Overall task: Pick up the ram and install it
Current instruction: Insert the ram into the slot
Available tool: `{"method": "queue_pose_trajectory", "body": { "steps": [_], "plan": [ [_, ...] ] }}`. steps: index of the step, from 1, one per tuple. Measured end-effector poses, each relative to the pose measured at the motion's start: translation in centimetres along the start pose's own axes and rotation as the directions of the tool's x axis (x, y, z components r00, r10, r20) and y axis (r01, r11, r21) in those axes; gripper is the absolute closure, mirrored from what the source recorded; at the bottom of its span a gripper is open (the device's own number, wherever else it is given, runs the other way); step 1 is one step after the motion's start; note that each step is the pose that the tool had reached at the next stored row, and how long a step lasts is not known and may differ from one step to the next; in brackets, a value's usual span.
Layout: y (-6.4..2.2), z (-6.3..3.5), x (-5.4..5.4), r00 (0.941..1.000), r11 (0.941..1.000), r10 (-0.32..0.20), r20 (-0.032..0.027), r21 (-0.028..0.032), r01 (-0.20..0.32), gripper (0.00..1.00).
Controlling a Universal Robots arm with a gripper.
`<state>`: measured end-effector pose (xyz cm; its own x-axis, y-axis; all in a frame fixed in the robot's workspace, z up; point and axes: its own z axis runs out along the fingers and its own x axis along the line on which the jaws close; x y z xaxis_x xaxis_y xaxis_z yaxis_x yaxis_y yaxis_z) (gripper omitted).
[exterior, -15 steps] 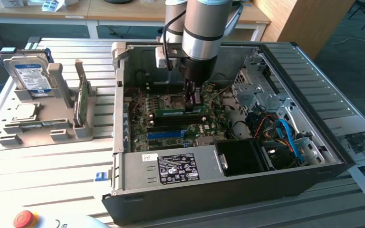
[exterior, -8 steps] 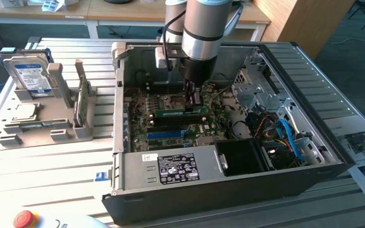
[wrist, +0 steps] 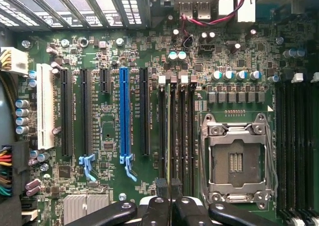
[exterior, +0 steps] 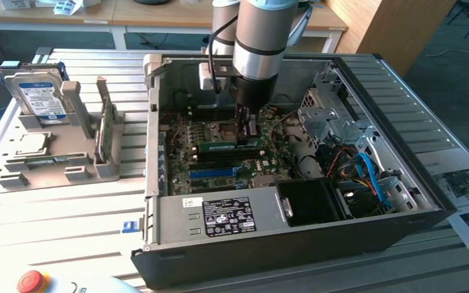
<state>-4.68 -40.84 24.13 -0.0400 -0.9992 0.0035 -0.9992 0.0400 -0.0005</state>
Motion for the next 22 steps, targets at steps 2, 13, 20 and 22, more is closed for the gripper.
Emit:
{"method": "queue_pose_trajectory", "body": {
  "steps": [2,13,20,22],
  "plan": [
    [0.00,0.13,0.01,1.0000,1.0000,0.000,-0.0001,-0.0001,0.000,0.88],
    [0.00,0.13,0.45,1.0000,1.0000,0.000,0.0000,0.0000,0.000,0.88],
    [-0.01,0.13,0.60,1.0000,1.0000,0.000,-0.0001,0.0000,0.000,0.88],
    [-0.01,0.13,0.60,1.0000,1.0000,0.000,-0.0002,-0.0001,0.000,0.88]
  ]
}}
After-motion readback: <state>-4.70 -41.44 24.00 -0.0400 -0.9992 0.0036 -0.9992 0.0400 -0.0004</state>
